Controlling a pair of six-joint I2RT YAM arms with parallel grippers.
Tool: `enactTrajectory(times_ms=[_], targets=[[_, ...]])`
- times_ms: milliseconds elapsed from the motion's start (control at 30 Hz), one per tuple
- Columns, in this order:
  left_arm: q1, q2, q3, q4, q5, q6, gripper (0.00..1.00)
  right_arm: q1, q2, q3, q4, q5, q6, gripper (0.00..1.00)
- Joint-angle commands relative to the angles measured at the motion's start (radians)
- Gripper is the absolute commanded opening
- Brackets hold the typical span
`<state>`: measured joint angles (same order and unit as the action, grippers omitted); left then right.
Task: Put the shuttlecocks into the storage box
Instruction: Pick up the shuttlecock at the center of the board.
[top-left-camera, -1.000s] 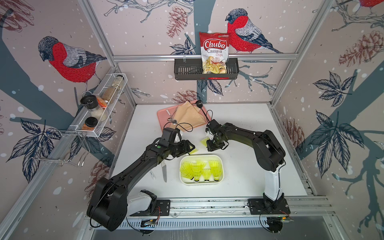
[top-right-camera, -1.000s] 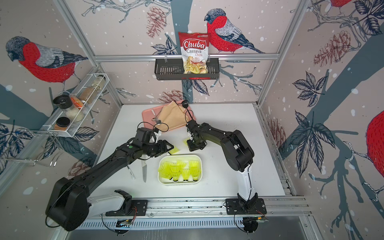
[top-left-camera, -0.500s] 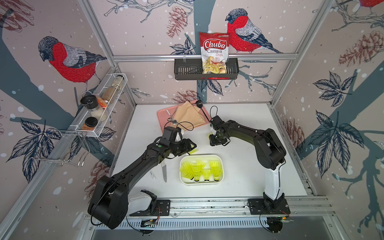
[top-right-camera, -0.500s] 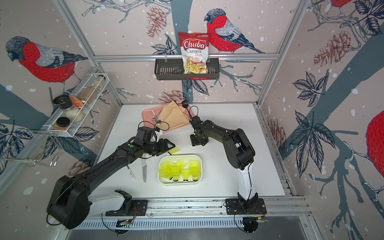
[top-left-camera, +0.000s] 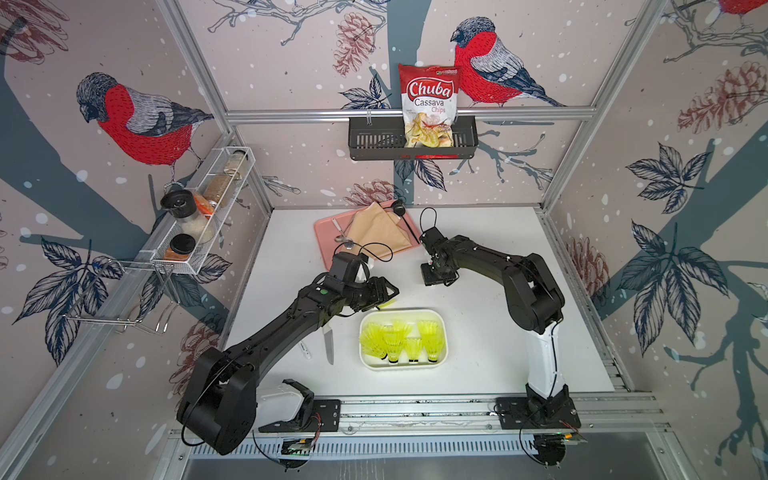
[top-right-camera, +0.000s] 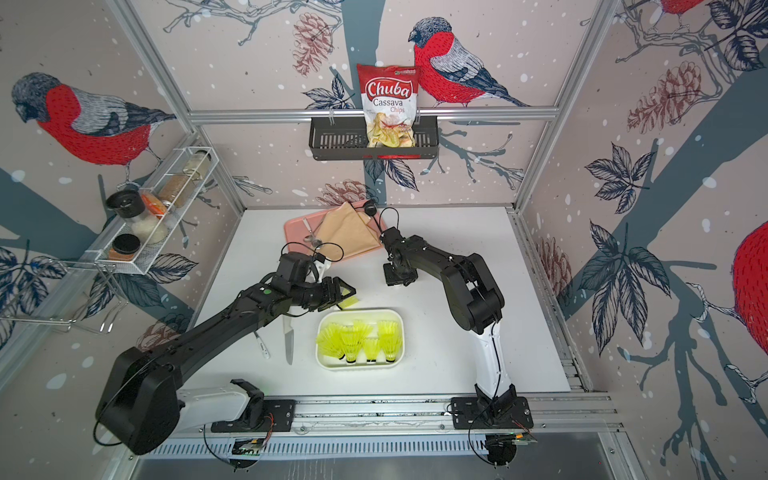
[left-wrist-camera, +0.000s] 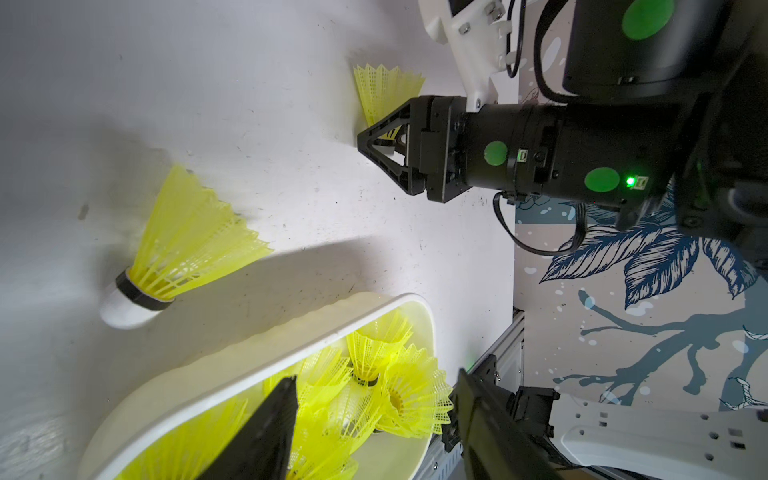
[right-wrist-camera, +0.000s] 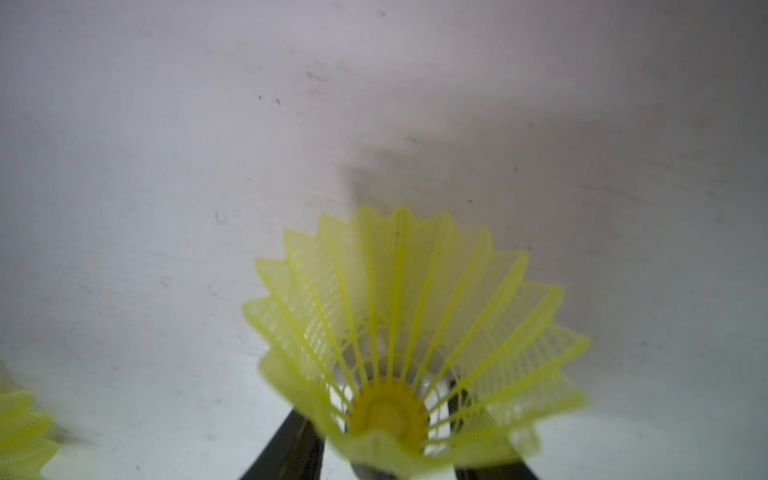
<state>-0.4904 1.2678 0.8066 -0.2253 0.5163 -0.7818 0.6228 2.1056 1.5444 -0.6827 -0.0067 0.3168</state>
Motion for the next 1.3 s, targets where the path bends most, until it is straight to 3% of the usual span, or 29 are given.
enactTrajectory(times_ms=[0, 533, 800, 1067, 1267], targets=[[-0.012, 0.006, 0.007, 0.051, 0.003, -0.010, 0.64, 0.002, -0.018, -0.019, 0.008, 0.017, 0.033, 0.50], [-0.040, 0.022, 0.009, 0.069, 0.002, -0.019, 0.64, 0.006, -0.038, -0.035, 0.017, 0.044, 0.071, 0.27], [-0.047, 0.010, 0.005, 0.063, -0.001, -0.014, 0.64, 0.042, -0.116, -0.043, -0.008, 0.068, 0.089, 0.24], [-0.054, -0.087, -0.004, -0.046, -0.016, 0.031, 0.64, 0.151, -0.306, -0.099, -0.084, 0.102, 0.172, 0.24], [-0.061, -0.210, -0.054, -0.142, -0.014, 0.055, 0.64, 0.311, -0.470, -0.166, -0.163, 0.138, 0.321, 0.24]])
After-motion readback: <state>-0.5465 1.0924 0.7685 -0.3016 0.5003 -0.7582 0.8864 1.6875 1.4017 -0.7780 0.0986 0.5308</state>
